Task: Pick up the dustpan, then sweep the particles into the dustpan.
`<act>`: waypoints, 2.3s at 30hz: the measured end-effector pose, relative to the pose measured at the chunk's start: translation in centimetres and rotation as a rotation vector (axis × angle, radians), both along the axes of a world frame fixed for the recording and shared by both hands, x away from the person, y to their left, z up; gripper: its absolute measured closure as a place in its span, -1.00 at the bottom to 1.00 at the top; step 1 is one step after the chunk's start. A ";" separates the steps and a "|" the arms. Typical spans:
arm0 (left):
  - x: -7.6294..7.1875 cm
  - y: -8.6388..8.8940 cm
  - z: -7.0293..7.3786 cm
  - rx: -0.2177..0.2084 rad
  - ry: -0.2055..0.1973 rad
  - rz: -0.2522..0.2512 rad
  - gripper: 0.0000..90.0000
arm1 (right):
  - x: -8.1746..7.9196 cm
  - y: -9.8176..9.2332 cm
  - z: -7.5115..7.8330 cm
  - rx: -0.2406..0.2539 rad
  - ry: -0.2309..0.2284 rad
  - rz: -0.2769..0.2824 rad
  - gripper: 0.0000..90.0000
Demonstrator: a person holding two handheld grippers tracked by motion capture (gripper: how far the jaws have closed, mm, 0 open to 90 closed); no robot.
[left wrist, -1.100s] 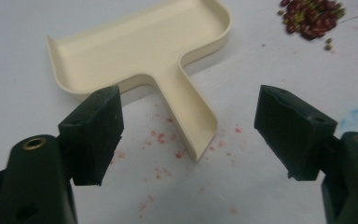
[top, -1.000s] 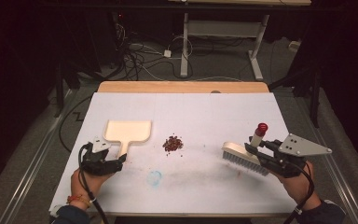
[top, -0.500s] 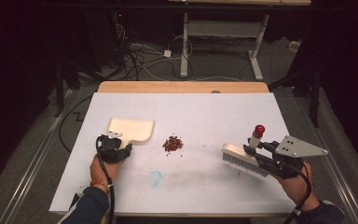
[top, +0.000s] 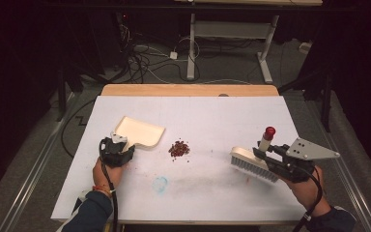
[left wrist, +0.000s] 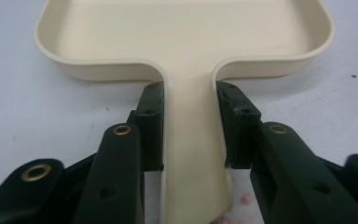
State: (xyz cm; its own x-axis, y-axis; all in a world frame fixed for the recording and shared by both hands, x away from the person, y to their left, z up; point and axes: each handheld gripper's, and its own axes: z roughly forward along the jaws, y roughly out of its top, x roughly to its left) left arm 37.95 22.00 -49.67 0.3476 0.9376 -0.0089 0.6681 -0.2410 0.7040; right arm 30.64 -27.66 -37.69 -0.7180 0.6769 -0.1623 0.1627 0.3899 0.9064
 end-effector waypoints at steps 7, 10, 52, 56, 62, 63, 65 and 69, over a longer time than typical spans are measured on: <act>-0.4 -0.2 0.7 0.027 -0.008 -0.012 0.42 | 0.1 -0.2 -0.1 0.002 0.000 -0.019 0.57; -0.5 0.2 1.1 0.026 -0.008 -0.022 0.42 | 0.4 -0.1 -0.1 0.017 -0.006 -0.028 0.57; -8.5 -0.3 2.8 0.065 0.144 -0.409 0.42 | 12.2 14.2 -2.1 0.076 0.020 -0.063 0.58; -8.5 -0.7 2.6 0.060 0.145 -0.420 0.42 | 12.7 16.0 -2.6 0.059 0.008 -0.070 0.57; -8.5 -1.4 2.4 0.063 0.148 -0.429 0.42 | 12.3 18.0 -3.2 0.052 0.027 -0.030 0.57; -8.5 -1.5 2.3 0.064 0.148 -0.431 0.42 | 12.3 18.0 -3.2 0.052 0.027 -0.030 0.57; -8.5 -1.9 2.2 0.071 0.153 -0.431 0.42 | 11.9 18.4 -3.3 0.051 0.037 -0.014 0.57; -8.4 -2.2 2.1 0.072 0.153 -0.437 0.42 | 10.8 19.2 -3.6 0.042 0.068 0.051 0.54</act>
State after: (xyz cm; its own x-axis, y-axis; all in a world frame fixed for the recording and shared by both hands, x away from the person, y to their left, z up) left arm 29.55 19.76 -47.59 0.7095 0.7040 -0.0312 0.5881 -0.5672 0.5766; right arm 41.46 -8.44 -41.25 -0.7598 0.6447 -0.0841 0.2054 0.3607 0.9098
